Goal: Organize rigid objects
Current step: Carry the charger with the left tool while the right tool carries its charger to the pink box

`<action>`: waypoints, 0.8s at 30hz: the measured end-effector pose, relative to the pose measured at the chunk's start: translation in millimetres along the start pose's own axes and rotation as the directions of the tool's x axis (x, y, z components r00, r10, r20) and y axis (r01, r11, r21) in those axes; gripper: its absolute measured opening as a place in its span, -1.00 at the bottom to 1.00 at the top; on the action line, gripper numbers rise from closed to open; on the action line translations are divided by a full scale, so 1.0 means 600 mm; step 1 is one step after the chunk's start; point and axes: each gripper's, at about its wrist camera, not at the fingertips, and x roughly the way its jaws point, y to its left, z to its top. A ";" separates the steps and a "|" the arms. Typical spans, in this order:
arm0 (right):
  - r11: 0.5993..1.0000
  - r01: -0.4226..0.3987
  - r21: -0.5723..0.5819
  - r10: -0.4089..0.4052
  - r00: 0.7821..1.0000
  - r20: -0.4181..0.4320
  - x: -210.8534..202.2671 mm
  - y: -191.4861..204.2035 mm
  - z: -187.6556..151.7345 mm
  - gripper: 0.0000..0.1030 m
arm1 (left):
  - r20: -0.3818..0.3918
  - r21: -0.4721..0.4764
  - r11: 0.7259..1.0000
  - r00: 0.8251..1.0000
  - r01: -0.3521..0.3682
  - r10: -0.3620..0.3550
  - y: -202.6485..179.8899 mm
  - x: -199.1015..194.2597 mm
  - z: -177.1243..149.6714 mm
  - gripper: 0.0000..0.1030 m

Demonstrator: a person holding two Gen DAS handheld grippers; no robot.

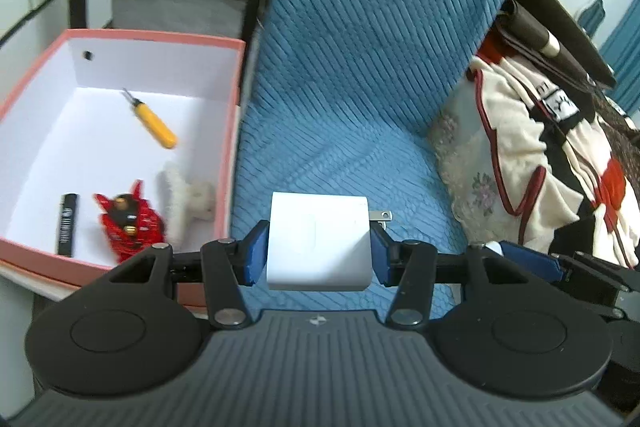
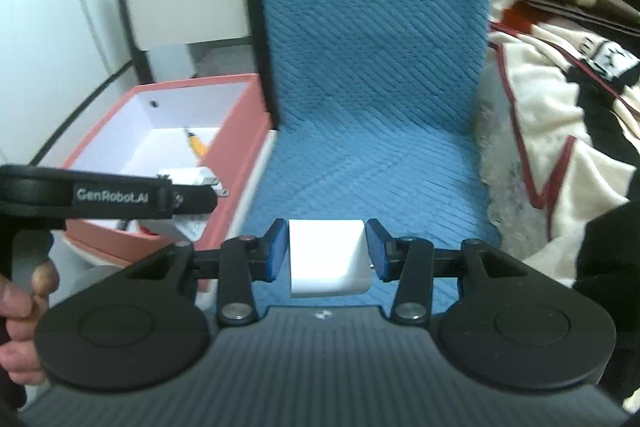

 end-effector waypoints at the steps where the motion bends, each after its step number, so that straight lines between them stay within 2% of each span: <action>1: 1.000 -0.011 -0.010 0.011 1.000 0.003 -0.002 0.008 0.001 -0.11 | 0.007 -0.006 1.000 1.000 -0.007 0.007 0.006 -0.010 0.001 0.11; 9: 0.990 -0.119 -0.081 0.121 0.993 0.015 -0.016 0.084 0.011 -0.11 | 0.056 -0.075 0.994 0.995 -0.080 0.084 0.076 -0.091 0.000 0.11; 13: 0.973 -0.212 -0.092 0.214 0.977 0.003 -0.012 0.121 0.015 -0.11 | 0.077 -0.114 0.985 0.988 -0.126 0.135 0.121 -0.130 0.001 0.11; 16: 0.961 -0.247 -0.122 0.246 0.969 -0.019 0.000 0.155 0.018 -0.11 | 0.081 -0.145 0.979 0.985 -0.142 0.154 0.154 -0.151 -0.001 0.11; 24: 0.941 -0.292 -0.170 0.285 0.956 -0.067 0.053 0.223 0.033 -0.11 | 0.061 -0.198 0.964 0.979 -0.180 0.196 0.242 -0.149 0.009 0.11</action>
